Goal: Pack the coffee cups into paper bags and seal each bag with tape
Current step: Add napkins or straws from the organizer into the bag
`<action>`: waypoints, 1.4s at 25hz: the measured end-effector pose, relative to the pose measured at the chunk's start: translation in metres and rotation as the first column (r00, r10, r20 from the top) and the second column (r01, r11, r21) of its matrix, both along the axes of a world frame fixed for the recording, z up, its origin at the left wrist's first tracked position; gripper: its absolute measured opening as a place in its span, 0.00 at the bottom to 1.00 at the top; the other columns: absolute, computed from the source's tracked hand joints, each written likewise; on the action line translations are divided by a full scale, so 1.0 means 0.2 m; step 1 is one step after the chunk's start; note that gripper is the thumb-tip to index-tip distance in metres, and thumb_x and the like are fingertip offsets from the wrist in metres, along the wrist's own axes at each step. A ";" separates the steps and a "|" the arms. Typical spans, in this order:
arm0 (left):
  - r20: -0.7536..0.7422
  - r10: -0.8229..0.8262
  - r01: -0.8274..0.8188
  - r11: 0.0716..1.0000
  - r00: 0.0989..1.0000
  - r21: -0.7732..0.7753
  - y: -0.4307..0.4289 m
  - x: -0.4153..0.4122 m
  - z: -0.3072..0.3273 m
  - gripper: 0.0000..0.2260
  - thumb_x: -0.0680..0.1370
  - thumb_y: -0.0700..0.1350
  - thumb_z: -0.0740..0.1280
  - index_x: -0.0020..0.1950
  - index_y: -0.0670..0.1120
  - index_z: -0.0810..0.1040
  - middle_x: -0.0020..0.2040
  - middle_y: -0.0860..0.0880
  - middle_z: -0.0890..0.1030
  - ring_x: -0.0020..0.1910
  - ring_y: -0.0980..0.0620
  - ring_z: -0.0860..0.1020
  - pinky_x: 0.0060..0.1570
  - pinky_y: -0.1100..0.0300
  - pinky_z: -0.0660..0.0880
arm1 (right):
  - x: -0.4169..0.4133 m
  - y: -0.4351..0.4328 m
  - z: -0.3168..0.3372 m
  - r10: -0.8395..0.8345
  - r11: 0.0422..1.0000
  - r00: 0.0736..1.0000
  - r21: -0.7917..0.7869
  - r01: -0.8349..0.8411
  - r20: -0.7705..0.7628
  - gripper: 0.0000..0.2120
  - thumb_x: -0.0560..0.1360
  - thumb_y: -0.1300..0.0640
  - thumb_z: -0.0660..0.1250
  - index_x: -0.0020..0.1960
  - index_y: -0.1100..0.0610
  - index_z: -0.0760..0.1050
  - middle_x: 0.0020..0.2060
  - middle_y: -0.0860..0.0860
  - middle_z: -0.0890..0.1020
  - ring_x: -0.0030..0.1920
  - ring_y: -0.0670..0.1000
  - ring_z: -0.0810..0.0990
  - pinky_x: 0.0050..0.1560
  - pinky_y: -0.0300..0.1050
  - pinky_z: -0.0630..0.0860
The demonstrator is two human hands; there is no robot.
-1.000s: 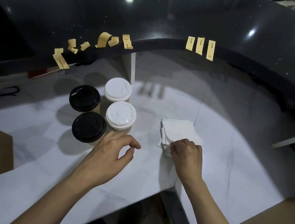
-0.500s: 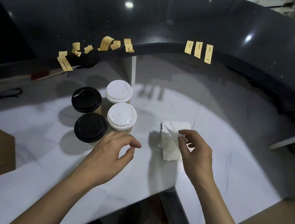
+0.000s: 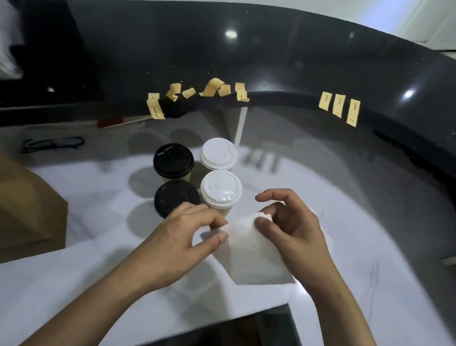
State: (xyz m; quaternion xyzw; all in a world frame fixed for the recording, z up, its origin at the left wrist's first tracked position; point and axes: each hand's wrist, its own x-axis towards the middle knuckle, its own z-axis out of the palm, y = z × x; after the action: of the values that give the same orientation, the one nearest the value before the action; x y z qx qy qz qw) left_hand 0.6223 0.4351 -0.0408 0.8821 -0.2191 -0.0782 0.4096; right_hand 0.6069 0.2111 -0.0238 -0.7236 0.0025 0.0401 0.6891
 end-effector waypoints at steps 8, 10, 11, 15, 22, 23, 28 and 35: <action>-0.072 0.215 -0.223 0.967 0.974 -0.122 0.34 -0.08 0.12 0.05 0.81 0.54 0.66 0.49 0.55 0.79 0.46 0.57 0.81 0.50 0.55 0.78 0.50 0.54 0.76 | 0.04 0.32 0.05 0.228 0.973 0.970 -0.021 -0.230 -0.084 0.03 0.77 0.60 0.73 0.47 0.60 0.82 0.38 0.53 0.84 0.40 0.47 0.82 0.40 0.38 0.76; -0.080 0.263 -0.272 0.951 0.961 -0.147 0.44 -0.10 0.14 0.07 0.81 0.57 0.65 0.50 0.55 0.79 0.46 0.56 0.81 0.50 0.54 0.79 0.50 0.50 0.77 | 0.08 0.41 0.05 0.265 0.964 0.962 -0.012 -0.266 -0.059 0.03 0.77 0.62 0.72 0.45 0.60 0.82 0.36 0.49 0.82 0.39 0.46 0.80 0.40 0.37 0.75; -0.082 0.283 -0.293 0.944 0.956 -0.154 0.49 -0.12 0.14 0.08 0.80 0.57 0.64 0.50 0.55 0.79 0.46 0.56 0.81 0.50 0.54 0.79 0.50 0.49 0.77 | 0.09 0.46 0.05 0.285 0.958 0.957 -0.005 -0.286 -0.046 0.02 0.77 0.62 0.72 0.46 0.60 0.83 0.37 0.51 0.83 0.40 0.47 0.81 0.41 0.39 0.75; -0.065 0.362 -0.367 0.919 0.930 -0.145 0.68 -0.17 0.18 0.03 0.82 0.51 0.66 0.50 0.55 0.79 0.46 0.57 0.81 0.50 0.54 0.79 0.50 0.54 0.75 | 0.14 0.67 0.07 0.323 0.946 0.946 -0.039 -0.322 0.009 0.06 0.76 0.59 0.73 0.49 0.61 0.84 0.44 0.60 0.84 0.44 0.51 0.82 0.44 0.45 0.76; 0.055 0.483 -0.473 0.871 0.874 -0.132 1.04 -0.23 0.31 0.06 0.81 0.44 0.66 0.53 0.56 0.79 0.49 0.60 0.79 0.50 0.57 0.78 0.46 0.66 0.74 | 0.19 1.05 0.14 0.282 0.956 0.959 -0.084 -0.282 -0.011 0.06 0.79 0.63 0.68 0.47 0.57 0.84 0.39 0.52 0.85 0.39 0.48 0.81 0.39 0.45 0.77; 0.081 0.494 -0.483 0.867 0.866 -0.125 1.09 -0.23 0.33 0.07 0.81 0.45 0.66 0.54 0.56 0.79 0.50 0.60 0.78 0.51 0.56 0.77 0.47 0.66 0.74 | 0.20 1.09 0.16 0.237 0.967 0.972 -0.092 -0.236 -0.008 0.07 0.79 0.62 0.69 0.48 0.56 0.85 0.40 0.51 0.86 0.38 0.47 0.82 0.39 0.42 0.78; 0.206 0.532 -0.519 0.847 0.821 -0.114 1.30 -0.25 0.42 0.06 0.81 0.46 0.65 0.56 0.54 0.79 0.53 0.61 0.75 0.54 0.58 0.76 0.46 0.71 0.73 | 0.26 1.28 0.19 0.089 0.987 0.996 -0.133 -0.087 0.006 0.04 0.78 0.58 0.71 0.46 0.53 0.85 0.38 0.48 0.87 0.36 0.43 0.83 0.36 0.36 0.76; 0.473 0.562 -0.582 0.804 0.678 -0.122 1.59 -0.24 0.54 0.08 0.80 0.45 0.64 0.56 0.50 0.80 0.50 0.59 0.77 0.52 0.58 0.75 0.47 0.70 0.71 | 0.28 1.51 0.21 -0.079 0.977 0.997 -0.198 0.081 0.018 0.05 0.77 0.51 0.72 0.45 0.51 0.83 0.38 0.46 0.85 0.41 0.50 0.83 0.44 0.52 0.82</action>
State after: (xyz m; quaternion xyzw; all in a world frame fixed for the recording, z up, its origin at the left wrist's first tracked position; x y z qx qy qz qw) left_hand 0.5743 0.7537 0.0665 0.9039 -0.0268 0.2743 0.3272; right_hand 0.6639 0.5137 0.0190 -0.7881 0.0321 0.0085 0.6146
